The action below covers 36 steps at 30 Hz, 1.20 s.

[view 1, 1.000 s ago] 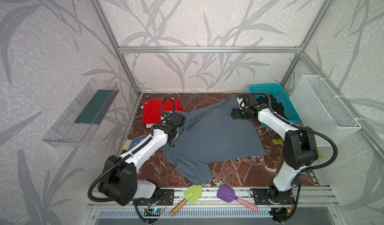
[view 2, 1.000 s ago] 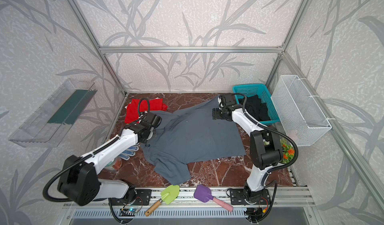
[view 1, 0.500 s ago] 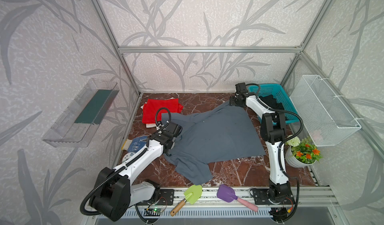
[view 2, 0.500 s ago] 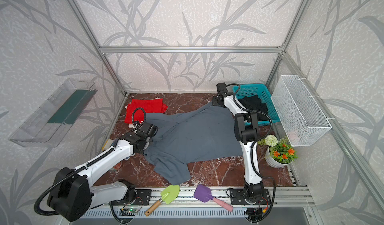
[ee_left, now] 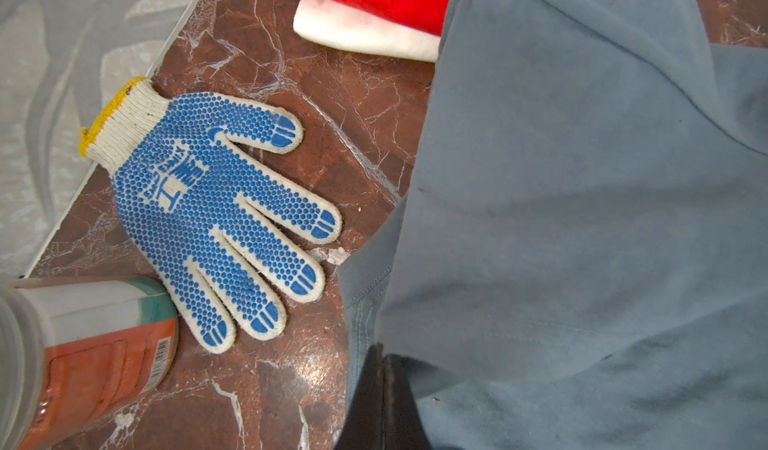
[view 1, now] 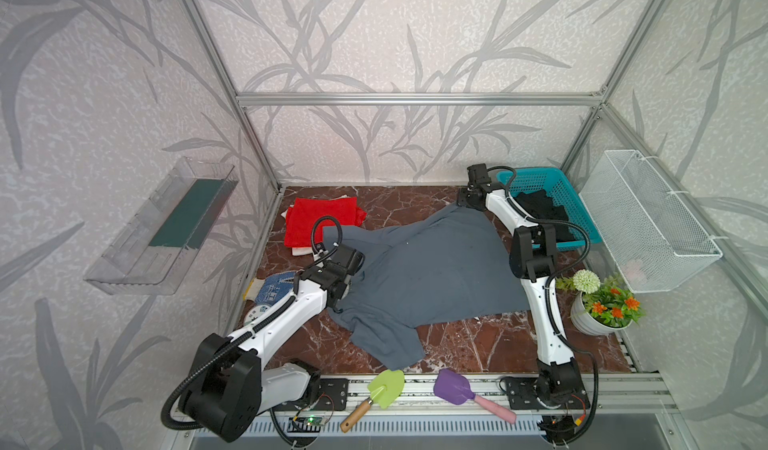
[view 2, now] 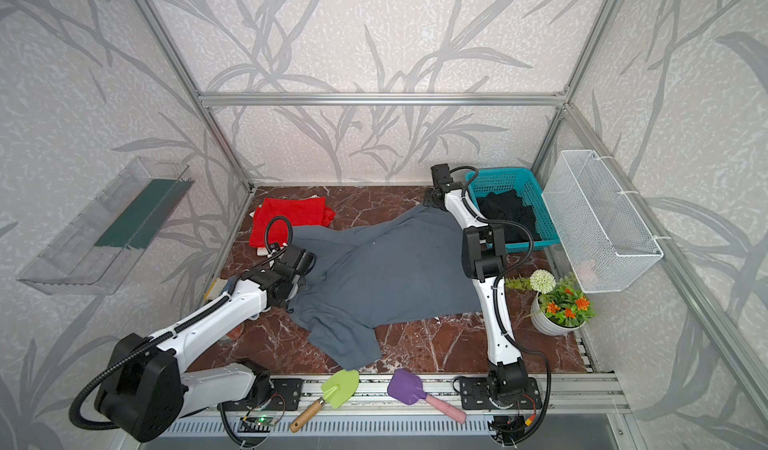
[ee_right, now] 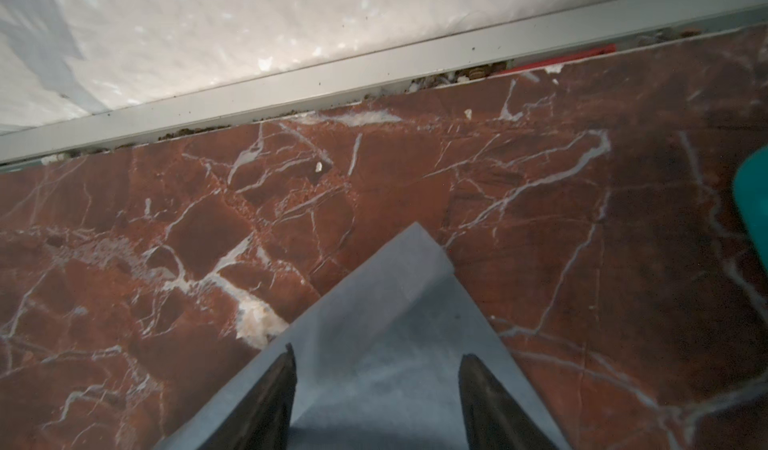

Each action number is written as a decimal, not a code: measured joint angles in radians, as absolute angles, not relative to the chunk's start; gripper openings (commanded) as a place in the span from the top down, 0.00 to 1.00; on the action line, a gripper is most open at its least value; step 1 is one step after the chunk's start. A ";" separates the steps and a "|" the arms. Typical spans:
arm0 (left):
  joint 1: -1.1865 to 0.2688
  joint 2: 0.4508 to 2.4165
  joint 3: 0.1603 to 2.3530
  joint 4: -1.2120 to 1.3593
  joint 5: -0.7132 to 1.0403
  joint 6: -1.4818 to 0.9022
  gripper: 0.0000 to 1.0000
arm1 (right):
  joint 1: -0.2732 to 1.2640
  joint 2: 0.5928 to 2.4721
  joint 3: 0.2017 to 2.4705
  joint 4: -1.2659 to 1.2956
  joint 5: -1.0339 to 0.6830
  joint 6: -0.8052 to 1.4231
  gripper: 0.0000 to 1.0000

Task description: Fold and stack the t-shirts

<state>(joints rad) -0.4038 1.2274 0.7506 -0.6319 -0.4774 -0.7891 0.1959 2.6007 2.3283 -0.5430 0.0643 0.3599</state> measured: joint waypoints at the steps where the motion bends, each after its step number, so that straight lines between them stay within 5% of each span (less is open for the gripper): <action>1: -0.404 1.227 0.751 -0.633 -0.477 -0.789 1.00 | 0.191 2.611 2.332 -0.536 0.057 0.368 0.45; 17: -0.404 1.215 0.743 -0.647 -0.479 -0.790 1.00 | 0.157 2.729 2.523 -0.529 0.004 0.421 0.78; 24: -0.404 1.215 0.741 -0.645 -0.479 -0.790 1.00 | 0.158 2.735 2.524 -0.549 -0.014 0.422 0.67; 36: -0.404 1.231 0.736 -0.635 -0.476 -0.789 1.00 | 0.158 2.731 2.491 -0.550 -0.017 0.414 0.66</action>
<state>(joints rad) -0.4038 1.2312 0.7357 -0.6346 -0.4759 -0.7895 0.1581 2.7312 2.4908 -0.5503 -0.0166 0.4145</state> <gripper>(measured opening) 0.047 0.338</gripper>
